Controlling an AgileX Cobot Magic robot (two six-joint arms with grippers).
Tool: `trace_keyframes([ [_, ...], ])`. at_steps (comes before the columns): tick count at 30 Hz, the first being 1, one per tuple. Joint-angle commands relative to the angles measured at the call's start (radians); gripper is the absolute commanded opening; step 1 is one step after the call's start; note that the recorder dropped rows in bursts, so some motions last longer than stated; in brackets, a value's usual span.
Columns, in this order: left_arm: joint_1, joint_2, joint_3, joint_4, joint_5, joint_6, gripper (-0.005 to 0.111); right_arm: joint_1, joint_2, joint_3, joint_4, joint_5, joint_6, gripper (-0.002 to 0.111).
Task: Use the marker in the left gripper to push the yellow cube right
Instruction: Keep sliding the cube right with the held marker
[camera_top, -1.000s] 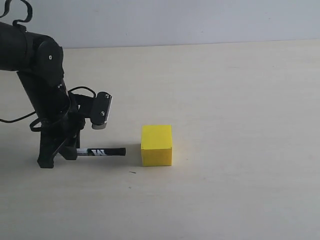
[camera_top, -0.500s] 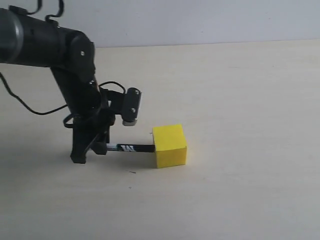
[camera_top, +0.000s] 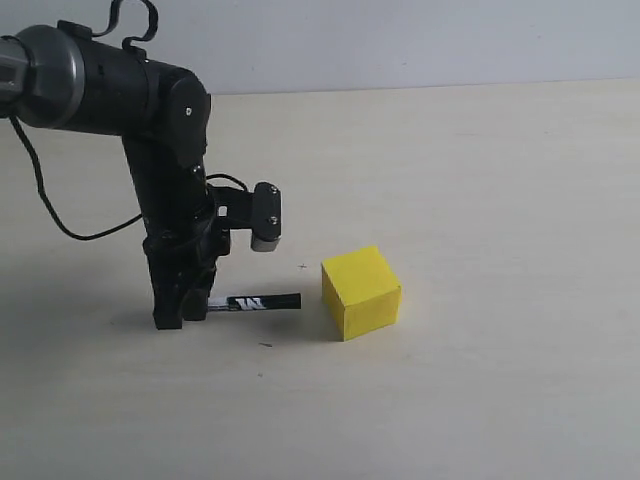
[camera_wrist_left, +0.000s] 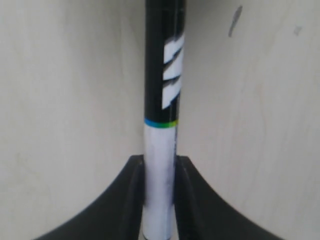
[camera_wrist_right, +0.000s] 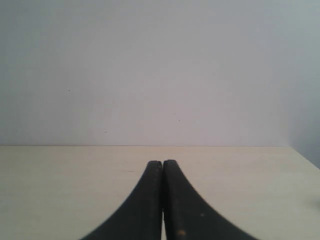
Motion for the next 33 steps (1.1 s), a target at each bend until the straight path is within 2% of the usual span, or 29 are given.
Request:
trace_keyframes([
  [1,-0.029,0.006,-0.006,-0.028,-0.043,-0.025,0.0,-0.007,-0.006,0.004,-0.002,-0.003,-0.001,0.0],
  [7,-0.11,0.006,-0.03,-0.06,-0.216,-0.045,0.0,-0.007,-0.006,0.004,-0.002,-0.003,-0.001,0.0],
  [10,-0.124,0.006,-0.067,-0.048,-0.177,-0.045,0.0,-0.007,-0.006,0.004,-0.002,-0.003,-0.001,0.0],
  [13,-0.098,0.006,-0.099,-0.018,-0.091,-0.038,0.0,-0.007,-0.006,0.004,-0.002,-0.003,-0.001,0.0],
  [16,-0.066,0.006,-0.126,0.022,0.011,0.046,0.0,-0.007,-0.006,0.004,-0.002,-0.003,-0.001,0.0],
  [19,-0.044,0.006,-0.15,0.02,0.027,0.075,0.0,-0.007,-0.006,0.004,-0.002,-0.003,-0.001,0.0],
  [24,-0.046,0.006,-0.18,0.02,0.03,0.147,0.0,-0.007,-0.006,0.004,-0.002,-0.003,-0.001,0.0],
  [29,-0.046,0.019,-0.186,0.034,0.048,0.143,0.0,-0.007,-0.006,0.004,-0.002,-0.003,-0.001,0.0],
  [33,-0.049,0.08,-0.225,0.083,0.12,0.115,0.0,-0.007,-0.006,0.004,-0.002,-0.003,-0.001,0.0],
])
